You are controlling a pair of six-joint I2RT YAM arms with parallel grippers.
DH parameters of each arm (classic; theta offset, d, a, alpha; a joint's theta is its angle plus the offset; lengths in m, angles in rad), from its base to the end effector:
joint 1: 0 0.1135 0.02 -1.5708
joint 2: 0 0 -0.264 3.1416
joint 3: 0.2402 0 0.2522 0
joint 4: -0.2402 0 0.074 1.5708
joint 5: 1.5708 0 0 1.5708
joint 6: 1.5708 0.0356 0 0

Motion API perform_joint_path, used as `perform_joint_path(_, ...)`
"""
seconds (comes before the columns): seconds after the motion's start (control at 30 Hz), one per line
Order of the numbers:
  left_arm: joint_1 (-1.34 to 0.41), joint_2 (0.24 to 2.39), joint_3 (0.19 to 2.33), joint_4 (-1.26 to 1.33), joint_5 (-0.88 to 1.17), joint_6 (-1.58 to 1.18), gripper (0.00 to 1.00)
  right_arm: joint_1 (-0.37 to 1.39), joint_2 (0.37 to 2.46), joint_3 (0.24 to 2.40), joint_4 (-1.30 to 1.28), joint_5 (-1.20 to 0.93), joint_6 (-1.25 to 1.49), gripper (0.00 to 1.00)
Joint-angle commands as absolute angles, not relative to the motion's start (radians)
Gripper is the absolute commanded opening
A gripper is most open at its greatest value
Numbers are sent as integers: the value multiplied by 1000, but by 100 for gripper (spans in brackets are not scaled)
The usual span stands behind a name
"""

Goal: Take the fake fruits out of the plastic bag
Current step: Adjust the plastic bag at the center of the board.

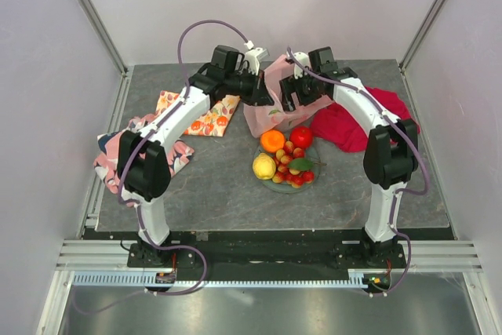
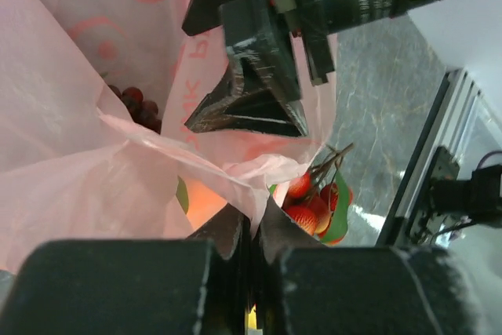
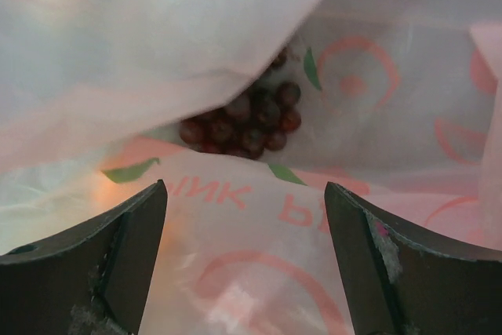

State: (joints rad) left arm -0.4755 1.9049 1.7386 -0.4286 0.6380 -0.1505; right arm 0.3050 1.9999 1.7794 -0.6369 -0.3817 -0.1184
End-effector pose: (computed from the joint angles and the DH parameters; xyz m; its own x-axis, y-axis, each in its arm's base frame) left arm 0.3842 -0.2217 0.3240 -0.6135 0.1804 -0.7688 0.7225 0.5213 -0.4542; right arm 0.4272 0.1484 0.2776 -0.6558 -0.3214 -0.6831 -0.5928 0.7795 0.2024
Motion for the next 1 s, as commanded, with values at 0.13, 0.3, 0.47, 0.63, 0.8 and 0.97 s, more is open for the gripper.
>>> perform_joint_path(0.13,-400,1726,1669,-849,752,271,2,285,1934,1660,-629,-233,-106,91)
perform_joint_path(0.3,-411,1629,1517,-873,658,343,2,285,1968,1702,-634,-264,-132,91)
perform_joint_path(0.47,-429,1660,1497,-862,459,409,2,287,2046,1799,-623,-363,-169,91)
perform_joint_path(0.63,-437,1698,1526,-839,298,420,2,302,2083,1828,-594,-414,-233,92)
perform_joint_path(0.8,-439,1666,1503,-746,262,342,2,327,2146,1940,-559,-425,-242,95)
perform_joint_path(0.97,-437,1675,1575,-707,184,295,2,327,2302,2109,-558,-388,-140,95)
